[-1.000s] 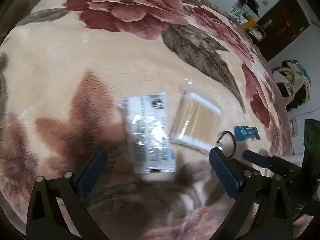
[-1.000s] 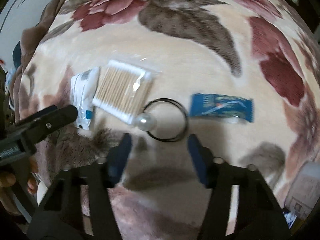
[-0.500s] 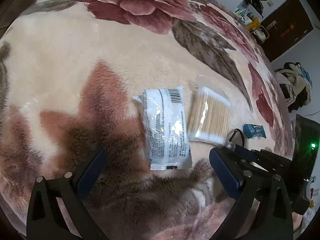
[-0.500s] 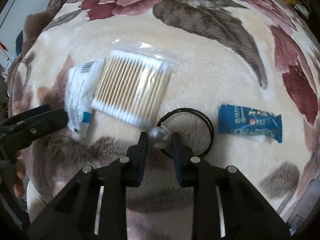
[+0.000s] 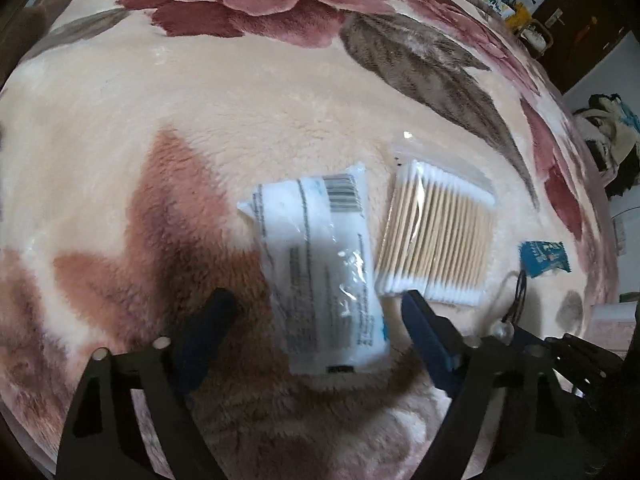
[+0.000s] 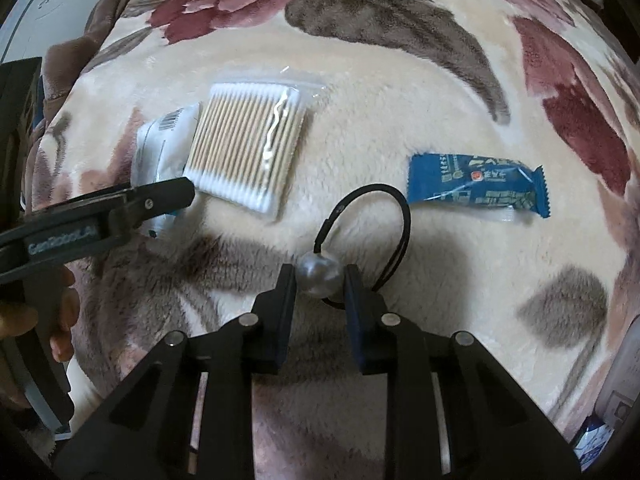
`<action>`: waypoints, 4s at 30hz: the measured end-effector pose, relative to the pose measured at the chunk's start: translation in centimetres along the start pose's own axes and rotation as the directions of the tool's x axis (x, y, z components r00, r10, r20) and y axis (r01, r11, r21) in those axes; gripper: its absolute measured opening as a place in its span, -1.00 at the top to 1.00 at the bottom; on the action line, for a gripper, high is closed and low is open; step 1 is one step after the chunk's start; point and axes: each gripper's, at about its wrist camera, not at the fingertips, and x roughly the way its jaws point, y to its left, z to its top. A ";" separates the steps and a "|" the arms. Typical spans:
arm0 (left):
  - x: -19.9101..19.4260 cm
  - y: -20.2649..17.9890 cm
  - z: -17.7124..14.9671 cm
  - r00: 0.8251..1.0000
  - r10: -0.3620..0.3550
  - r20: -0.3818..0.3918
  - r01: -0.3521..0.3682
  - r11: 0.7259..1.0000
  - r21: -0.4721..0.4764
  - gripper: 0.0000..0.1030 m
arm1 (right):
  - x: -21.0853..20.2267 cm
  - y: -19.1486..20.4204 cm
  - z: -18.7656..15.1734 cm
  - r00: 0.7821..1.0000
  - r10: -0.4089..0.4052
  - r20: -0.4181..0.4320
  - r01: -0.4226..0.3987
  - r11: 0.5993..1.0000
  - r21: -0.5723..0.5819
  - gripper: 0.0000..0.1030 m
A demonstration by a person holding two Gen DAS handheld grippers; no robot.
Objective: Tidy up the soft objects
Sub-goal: 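Grasp the white tissue pack with the left tool while the right tool grasps the hair tie, then lift the tissue pack and hair tie and carry both toward the orange basket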
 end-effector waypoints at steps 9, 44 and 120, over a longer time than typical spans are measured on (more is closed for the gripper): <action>-1.1 2.9 -1.6 1.000 0.011 -0.018 -0.011 1.000 0.009 0.08 | 0.4 0.3 0.7 1.000 0.000 0.003 0.000 1.000 -0.003 0.48; -6.6 -0.8 -2.2 0.996 -0.042 0.074 0.040 0.999 0.034 0.15 | -6.1 1.7 -0.5 0.990 0.012 0.140 -0.016 1.000 0.027 0.52; -12.0 -28.1 -5.0 0.972 -0.234 0.017 0.208 0.894 0.398 0.14 | -24.1 -15.4 -8.3 0.919 -0.227 0.322 0.108 0.931 0.349 0.52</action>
